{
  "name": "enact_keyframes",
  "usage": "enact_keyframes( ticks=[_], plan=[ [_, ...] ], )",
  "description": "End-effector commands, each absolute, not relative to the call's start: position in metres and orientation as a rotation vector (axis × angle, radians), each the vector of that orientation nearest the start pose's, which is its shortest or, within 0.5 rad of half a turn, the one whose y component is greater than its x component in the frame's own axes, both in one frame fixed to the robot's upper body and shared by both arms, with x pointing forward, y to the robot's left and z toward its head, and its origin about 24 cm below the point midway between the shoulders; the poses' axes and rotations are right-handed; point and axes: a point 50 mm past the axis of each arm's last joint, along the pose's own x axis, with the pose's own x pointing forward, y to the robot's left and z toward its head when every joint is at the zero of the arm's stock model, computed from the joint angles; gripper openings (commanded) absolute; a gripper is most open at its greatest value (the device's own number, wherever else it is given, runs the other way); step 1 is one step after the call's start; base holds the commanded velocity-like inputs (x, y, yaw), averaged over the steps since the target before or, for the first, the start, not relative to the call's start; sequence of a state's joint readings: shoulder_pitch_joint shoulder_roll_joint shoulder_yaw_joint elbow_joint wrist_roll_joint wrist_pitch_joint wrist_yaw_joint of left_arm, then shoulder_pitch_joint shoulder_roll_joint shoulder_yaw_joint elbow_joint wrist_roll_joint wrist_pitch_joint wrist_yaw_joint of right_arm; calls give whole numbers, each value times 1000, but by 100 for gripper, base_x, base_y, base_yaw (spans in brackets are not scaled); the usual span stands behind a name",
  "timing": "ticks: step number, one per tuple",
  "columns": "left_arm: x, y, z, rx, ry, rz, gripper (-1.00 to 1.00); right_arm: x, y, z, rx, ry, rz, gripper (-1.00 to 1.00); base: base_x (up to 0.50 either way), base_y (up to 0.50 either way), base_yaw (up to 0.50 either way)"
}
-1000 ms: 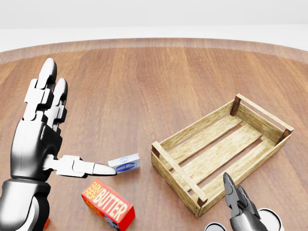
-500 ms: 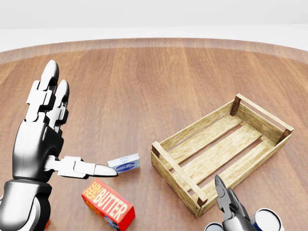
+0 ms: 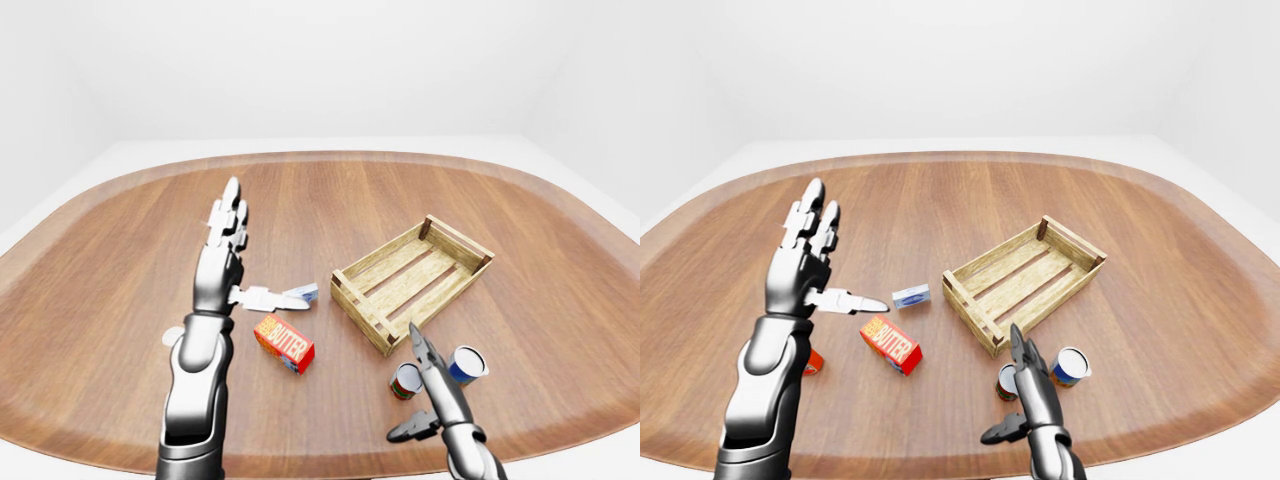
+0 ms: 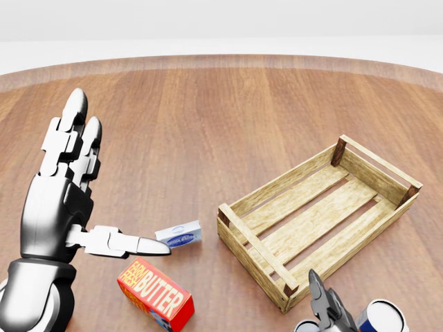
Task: Pick up the tomato sauce, and put it in the wooden tray.
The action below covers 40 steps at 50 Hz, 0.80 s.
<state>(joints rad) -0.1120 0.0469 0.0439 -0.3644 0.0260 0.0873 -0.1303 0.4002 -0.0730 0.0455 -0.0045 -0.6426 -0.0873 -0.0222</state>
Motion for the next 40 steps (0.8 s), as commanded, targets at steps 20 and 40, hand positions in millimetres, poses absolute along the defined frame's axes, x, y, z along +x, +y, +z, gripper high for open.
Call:
enact_keyframes(
  ticks=[20,40],
  plan=[
    [257,149,143,97,-376,-118,100,161,-173,-47,-738,351,65,100,0,0,0],
    [257,148,142,96,-371,-120,100,167,-176,-54,-753,367,54,100,0,0,0]
  ],
)
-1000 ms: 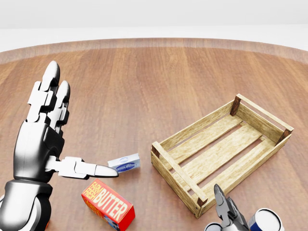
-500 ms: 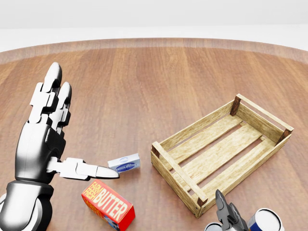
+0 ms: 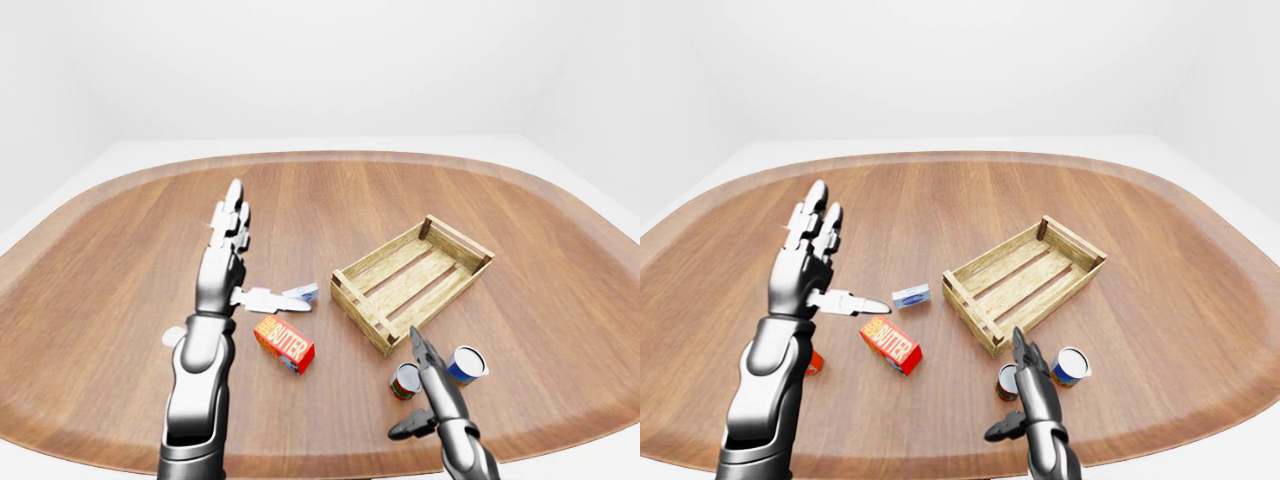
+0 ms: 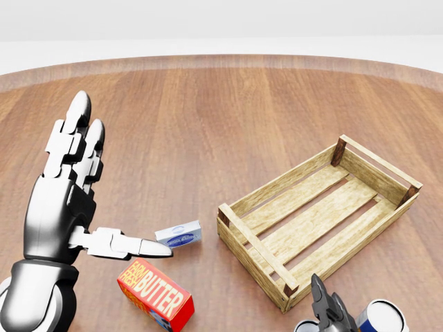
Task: Pick up the tomato sauce, and put it in the wooden tray.
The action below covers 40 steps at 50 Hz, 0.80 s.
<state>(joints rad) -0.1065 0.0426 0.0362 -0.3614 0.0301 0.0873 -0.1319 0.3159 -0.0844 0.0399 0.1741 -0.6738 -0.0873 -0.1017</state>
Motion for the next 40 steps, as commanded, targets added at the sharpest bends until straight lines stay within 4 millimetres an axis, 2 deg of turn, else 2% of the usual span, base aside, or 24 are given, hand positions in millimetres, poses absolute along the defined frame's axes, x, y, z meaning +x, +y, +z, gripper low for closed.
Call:
enact_keyframes(
  ticks=[1,39,40],
  plan=[
    [257,148,142,96,-371,-120,100,166,-176,-55,-755,369,53,100,0,0,0],
    [257,147,139,99,-358,-126,100,165,-179,-63,-770,401,45,100,0,0,0],
    [257,147,139,99,-359,-126,100,166,-179,-63,-768,402,46,53,0,0,0]
  ],
)
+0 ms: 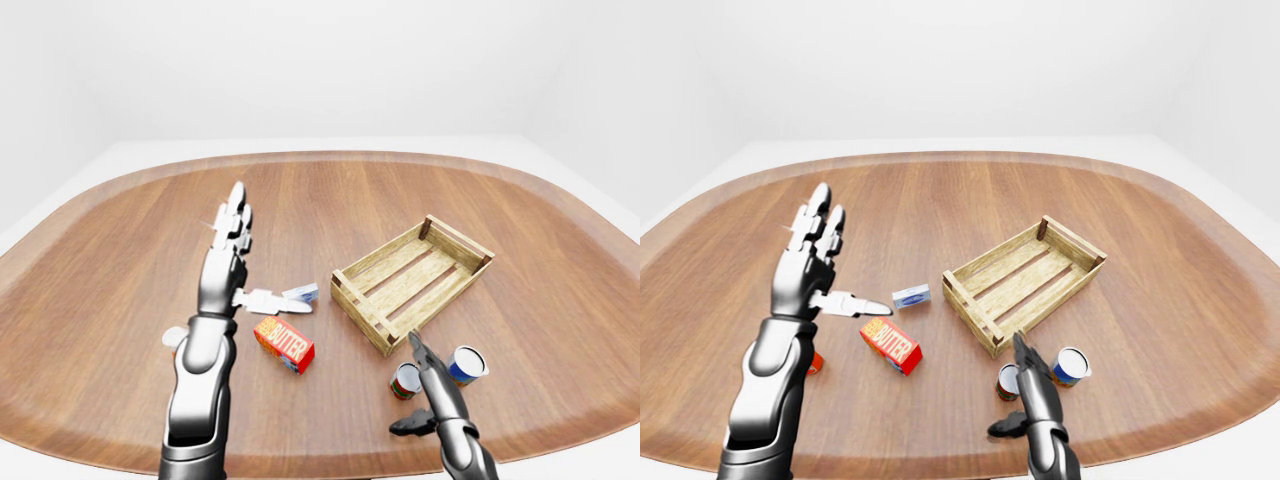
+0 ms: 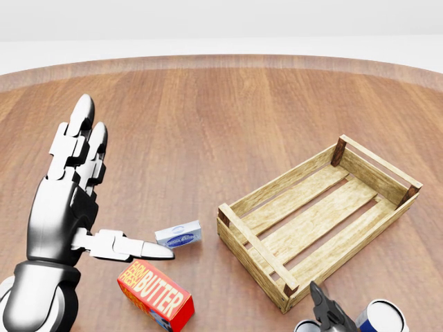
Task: Pick up the tomato sauce, and put it in the wooden tray.
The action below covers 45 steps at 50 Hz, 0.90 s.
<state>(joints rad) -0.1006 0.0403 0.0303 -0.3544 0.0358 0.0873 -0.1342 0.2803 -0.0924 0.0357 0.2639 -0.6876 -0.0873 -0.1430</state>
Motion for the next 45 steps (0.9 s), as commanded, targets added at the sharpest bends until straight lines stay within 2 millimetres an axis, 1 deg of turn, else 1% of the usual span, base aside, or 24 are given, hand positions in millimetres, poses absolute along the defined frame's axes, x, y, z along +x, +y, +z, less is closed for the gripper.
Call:
enact_keyframes(
  ticks=[1,2,3,4,5,24,28,29,34,37,38,43,45],
  plan=[
    [257,147,139,98,-359,-126,100,166,-179,-63,-765,403,47,18,0,0,0],
    [257,147,139,100,-359,-126,100,166,-179,-64,-764,403,46,-25,0,0,0],
    [257,147,139,99,-360,-126,100,165,-179,-63,-763,403,48,-36,0,0,0],
    [257,147,139,99,-361,-126,100,165,-179,-63,-762,403,49,-65,0,0,0],
    [257,147,139,98,-358,-126,100,165,-179,-64,-762,407,50,-100,0,0,0],
    [256,147,138,97,-356,-128,100,163,-176,-59,-746,393,59,-100,0,0,0],
    [257,146,138,97,-353,-129,100,165,-175,-54,-735,374,62,-100,0,0,0],
    [257,146,137,97,-352,-130,100,165,-174,-48,-723,353,66,-100,0,0,0],
    [257,145,137,98,-351,-130,100,164,-171,-29,-697,295,81,-100,0,0,0],
    [257,145,137,98,-351,-130,100,162,-169,-19,-685,264,92,-100,0,0,0],
    [257,145,137,98,-351,-130,100,162,-169,-19,-685,263,92,-100,0,0,0],
    [257,146,137,98,-350,-130,100,160,-167,0,-681,207,112,-100,0,0,0],
    [257,146,137,99,-353,-130,100,161,-167,12,-679,169,118,-100,0,0,0]
  ],
)
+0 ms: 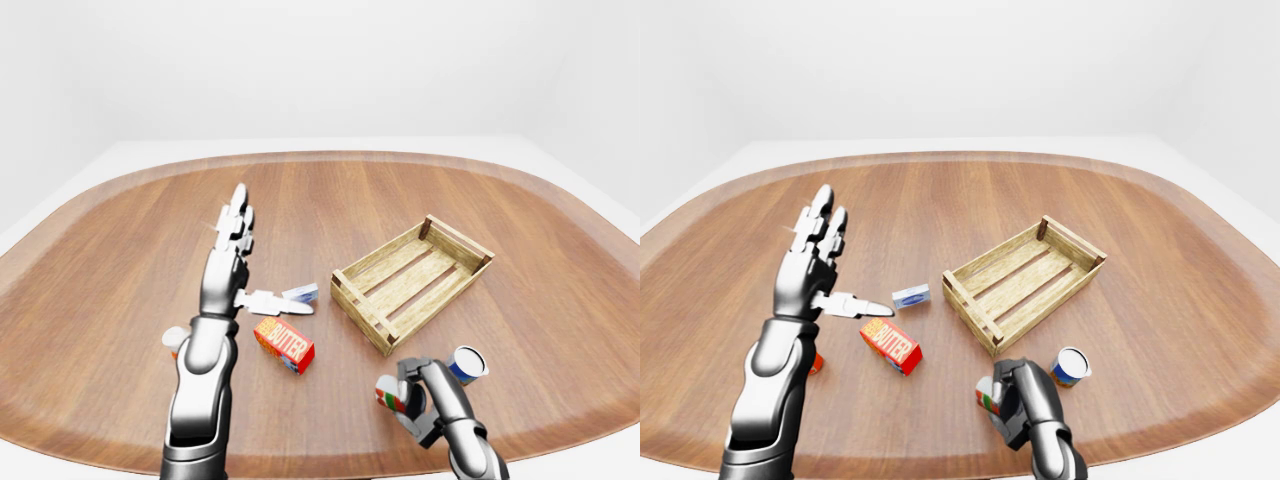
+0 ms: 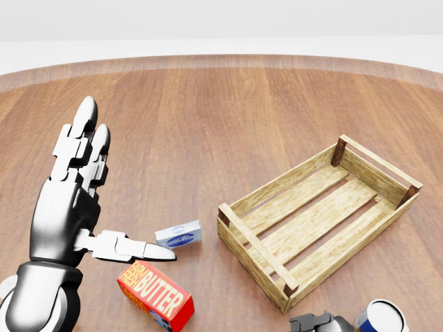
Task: Pick up the tomato sauce, and put it in the wooden tray.
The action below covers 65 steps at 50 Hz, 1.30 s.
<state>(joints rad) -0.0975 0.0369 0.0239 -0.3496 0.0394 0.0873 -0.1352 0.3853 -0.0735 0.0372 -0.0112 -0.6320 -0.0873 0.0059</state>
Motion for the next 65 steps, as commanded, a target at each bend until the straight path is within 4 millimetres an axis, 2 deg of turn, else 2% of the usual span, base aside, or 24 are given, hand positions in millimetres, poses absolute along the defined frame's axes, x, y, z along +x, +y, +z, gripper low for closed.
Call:
enact_keyframes(
  ticks=[1,7,10,20,38,45,50,53,59,65],
  plan=[
    [257,146,137,99,-353,-129,100,161,-167,16,-678,158,121,-100,0,0,0],
    [257,145,136,99,-345,-130,100,163,-168,35,-676,104,146,-100,0,0,0],
    [257,145,135,99,-342,-131,100,168,-167,55,-680,44,163,-100,0,0,0],
    [257,144,135,100,-341,-132,100,183,-174,93,-683,5,158,-100,0,0,0],
    [258,144,132,98,-331,-134,100,213,-170,156,-835,-255,201,-100,0,0,0],
    [257,144,134,97,-339,-134,100,245,-172,186,-952,-332,220,-100,0,0,0],
    [257,144,135,96,-341,-134,100,282,-178,207,-1025,-332,216,-100,0,0,0],
    [257,144,135,97,-341,-134,100,295,-181,211,-1039,-320,200,-100,0,0,0],
    [258,143,132,97,-331,-136,100,338,-193,227,-1070,-237,176,-100,0,0,0],
    [258,143,131,97,-323,-137,100,376,-204,227,-1088,-97,141,-100,0,0,0]
  ],
)
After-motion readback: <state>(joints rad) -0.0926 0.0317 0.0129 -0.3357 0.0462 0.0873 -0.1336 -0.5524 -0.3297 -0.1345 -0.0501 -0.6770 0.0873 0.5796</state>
